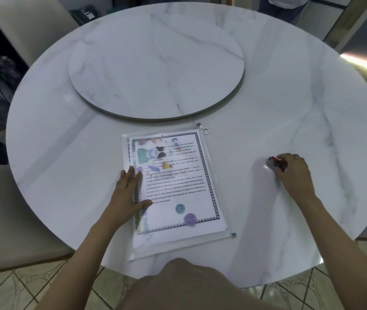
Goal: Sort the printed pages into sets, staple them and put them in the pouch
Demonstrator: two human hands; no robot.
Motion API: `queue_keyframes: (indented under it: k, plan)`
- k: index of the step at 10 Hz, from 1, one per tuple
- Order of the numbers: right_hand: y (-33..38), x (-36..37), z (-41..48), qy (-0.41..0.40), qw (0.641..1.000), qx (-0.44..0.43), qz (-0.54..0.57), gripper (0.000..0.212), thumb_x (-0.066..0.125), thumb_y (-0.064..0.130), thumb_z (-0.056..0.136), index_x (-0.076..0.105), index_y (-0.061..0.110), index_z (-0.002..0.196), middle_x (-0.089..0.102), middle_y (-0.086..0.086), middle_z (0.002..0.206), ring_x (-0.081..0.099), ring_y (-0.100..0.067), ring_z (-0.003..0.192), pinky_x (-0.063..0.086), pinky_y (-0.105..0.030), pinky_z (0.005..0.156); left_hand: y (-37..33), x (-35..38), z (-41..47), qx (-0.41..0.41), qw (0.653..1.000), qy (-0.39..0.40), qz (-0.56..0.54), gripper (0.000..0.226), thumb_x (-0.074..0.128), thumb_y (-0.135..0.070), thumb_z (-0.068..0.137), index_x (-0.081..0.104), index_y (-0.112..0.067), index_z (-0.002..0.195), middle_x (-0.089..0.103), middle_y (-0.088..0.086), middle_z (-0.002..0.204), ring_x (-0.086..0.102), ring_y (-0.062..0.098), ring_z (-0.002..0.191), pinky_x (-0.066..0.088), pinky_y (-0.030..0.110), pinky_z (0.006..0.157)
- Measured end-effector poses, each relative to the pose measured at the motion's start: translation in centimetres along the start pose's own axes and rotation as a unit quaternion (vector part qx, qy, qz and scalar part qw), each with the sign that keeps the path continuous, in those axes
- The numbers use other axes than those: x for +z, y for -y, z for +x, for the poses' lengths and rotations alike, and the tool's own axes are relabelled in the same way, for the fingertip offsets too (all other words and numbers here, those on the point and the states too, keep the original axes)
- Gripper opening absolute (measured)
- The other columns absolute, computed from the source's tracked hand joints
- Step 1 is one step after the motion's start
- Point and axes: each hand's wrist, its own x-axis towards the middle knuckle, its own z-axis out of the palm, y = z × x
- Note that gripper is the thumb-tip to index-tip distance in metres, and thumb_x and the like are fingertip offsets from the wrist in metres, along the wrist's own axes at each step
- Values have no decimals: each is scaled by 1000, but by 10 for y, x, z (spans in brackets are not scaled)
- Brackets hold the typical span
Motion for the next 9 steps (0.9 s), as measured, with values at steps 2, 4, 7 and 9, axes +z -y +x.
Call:
queue_keyframes:
  k: [2,4,7,9]
  plan:
    - [43,19,-11,-4,999,-28,33,21,64,15,84,61,4,101,61,-13,97,51,-31,98,33,-28,72,-9,3,4,3,1000,4,3,93,67,-38,81,7,-16,149,-4,2,158,-10,22,145,2,38,118]
    - [124,37,-36,51,984,-134,107,28,70,13,77,63,5,104,63,-10,98,52,-24,96,36,-26,76,-20,9,12,12,1000,0,-7,93,66,-39,81,7,-16,149,-4,1,158,-11,21,145,2,37,117]
    - [178,84,-69,130,966,-220,33,26,54,14,88,59,4,110,58,-13,109,49,-26,105,42,-33,78,-27,16,14,19,1000,-5,-6,96,67,-39,80,5,-13,149,-4,3,158,-10,23,145,1,35,118]
    - [176,70,-69,122,966,-153,170,35,59,24,89,55,13,122,55,-3,121,50,-15,109,38,-20,85,-33,8,4,-2,998,-26,-50,88,59,-41,85,2,-19,149,-6,-3,158,-12,17,145,-1,35,117]
